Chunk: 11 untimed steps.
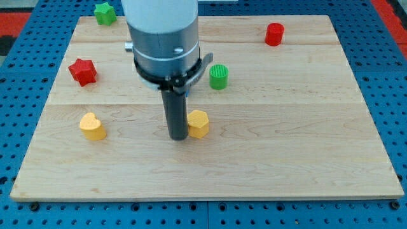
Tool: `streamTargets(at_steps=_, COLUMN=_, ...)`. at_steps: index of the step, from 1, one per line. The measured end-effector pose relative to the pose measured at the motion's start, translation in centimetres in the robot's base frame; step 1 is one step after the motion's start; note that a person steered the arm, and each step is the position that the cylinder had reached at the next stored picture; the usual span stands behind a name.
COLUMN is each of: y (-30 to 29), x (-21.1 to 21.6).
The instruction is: Place the yellow hexagon vertically towards red circle
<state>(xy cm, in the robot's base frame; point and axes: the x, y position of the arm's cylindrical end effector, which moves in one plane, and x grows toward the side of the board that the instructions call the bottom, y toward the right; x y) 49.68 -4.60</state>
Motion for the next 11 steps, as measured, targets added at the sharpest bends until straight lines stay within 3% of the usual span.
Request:
streamTargets(at_steps=2, y=8.5, x=-1.0)
streamTargets(at_steps=5, y=17.8, x=2.6)
streamTargets(at_steps=6, y=19.3, x=2.8)
streamTargets(at_steps=7, y=18.0, x=-1.4)
streamTargets(at_steps=9, y=12.5, x=-3.5)
streamTargets(at_steps=11, y=21.2, x=-5.6)
